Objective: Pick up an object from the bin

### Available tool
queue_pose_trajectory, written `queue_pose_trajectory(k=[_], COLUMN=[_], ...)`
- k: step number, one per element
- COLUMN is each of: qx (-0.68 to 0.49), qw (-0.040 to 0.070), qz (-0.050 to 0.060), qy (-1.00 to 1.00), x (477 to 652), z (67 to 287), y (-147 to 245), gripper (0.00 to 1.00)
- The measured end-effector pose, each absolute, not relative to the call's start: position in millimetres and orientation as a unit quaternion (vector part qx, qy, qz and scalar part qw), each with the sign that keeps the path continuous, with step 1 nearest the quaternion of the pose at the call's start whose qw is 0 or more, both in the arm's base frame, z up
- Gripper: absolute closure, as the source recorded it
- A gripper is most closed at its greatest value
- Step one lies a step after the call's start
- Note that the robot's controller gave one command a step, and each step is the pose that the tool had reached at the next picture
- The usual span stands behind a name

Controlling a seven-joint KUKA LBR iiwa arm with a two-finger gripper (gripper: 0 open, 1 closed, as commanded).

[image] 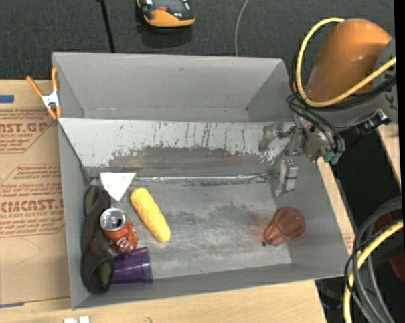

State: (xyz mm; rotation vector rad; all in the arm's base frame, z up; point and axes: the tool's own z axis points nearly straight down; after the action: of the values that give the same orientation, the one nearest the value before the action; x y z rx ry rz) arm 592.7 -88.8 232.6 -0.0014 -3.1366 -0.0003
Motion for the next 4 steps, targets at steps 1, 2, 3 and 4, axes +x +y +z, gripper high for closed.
queue_pose_trajectory(k=[1,2,3,4], qx=[0.000,0.022,0.030,0.100], qw=[-0.002,-0.003,0.000,-0.001], qz=[0.001,0.001,0.001,0.000], qy=[-1.000,-1.000,-1.000,-0.995], x=[593.9,539.3,530.9,555.7], z=[237.9,180.4,130.6,70.3], y=[-88.5,-124.3,-151.1,-145.9], gripper=[0.00,0.00,0.00,1.00])
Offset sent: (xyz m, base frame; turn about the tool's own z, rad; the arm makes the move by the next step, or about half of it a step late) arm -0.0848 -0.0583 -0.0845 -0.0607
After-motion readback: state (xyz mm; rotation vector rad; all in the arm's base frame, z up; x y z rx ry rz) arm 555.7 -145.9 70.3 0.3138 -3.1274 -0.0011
